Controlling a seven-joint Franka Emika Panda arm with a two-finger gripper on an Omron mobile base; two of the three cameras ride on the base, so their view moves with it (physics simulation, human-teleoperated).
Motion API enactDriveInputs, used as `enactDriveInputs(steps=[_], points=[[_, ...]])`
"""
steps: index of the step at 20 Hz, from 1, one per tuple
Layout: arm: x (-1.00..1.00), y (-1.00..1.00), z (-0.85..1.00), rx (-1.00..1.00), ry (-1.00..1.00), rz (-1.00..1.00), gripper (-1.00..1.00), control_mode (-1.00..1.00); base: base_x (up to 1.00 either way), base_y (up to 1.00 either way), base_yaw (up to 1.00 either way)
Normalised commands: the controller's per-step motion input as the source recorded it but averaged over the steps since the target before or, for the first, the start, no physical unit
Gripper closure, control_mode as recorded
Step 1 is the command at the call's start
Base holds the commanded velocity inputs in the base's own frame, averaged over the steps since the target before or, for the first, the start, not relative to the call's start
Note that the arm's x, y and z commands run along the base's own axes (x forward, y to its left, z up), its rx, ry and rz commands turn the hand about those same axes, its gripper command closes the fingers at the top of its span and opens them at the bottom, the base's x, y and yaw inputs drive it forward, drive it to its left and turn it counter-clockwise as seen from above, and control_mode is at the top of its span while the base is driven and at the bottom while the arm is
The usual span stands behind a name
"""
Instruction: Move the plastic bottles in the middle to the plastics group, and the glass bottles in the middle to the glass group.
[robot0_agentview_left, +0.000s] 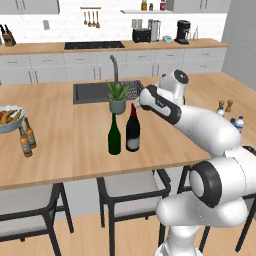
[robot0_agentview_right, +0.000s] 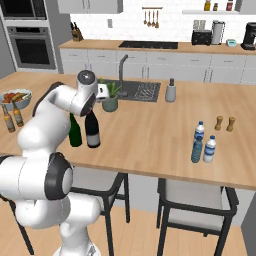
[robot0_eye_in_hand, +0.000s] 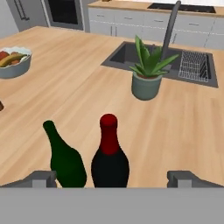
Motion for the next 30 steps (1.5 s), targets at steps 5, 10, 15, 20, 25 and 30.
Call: enactDriveInputs(steps=[5, 10, 15, 20, 25, 30], points=[[0.23, 0.06, -0.16, 0.01, 0.00, 0.00, -1.00, -1.00, 0.00, 0.00, 0.00], [0.18, 0.06, -0.21, 0.01, 0.00, 0.00, -1.00, -1.00, 0.00, 0.00, 0.00], [0.23, 0.06, -0.18, 0.01, 0.00, 0.00, -1.00, -1.00, 0.00, 0.00, 0.00], [0.19, 0.04, -0.18, 0.02, 0.00, 0.00, -1.00, -1.00, 0.00, 0.00, 0.00], [0.18, 0.16, -0.04, 0.00, 0.00, 0.00, -1.00, -1.00, 0.00, 0.00, 0.00], [0.20, 0.20, -0.03, 0.00, 0.00, 0.00, -1.00, -1.00, 0.00, 0.00, 0.00]])
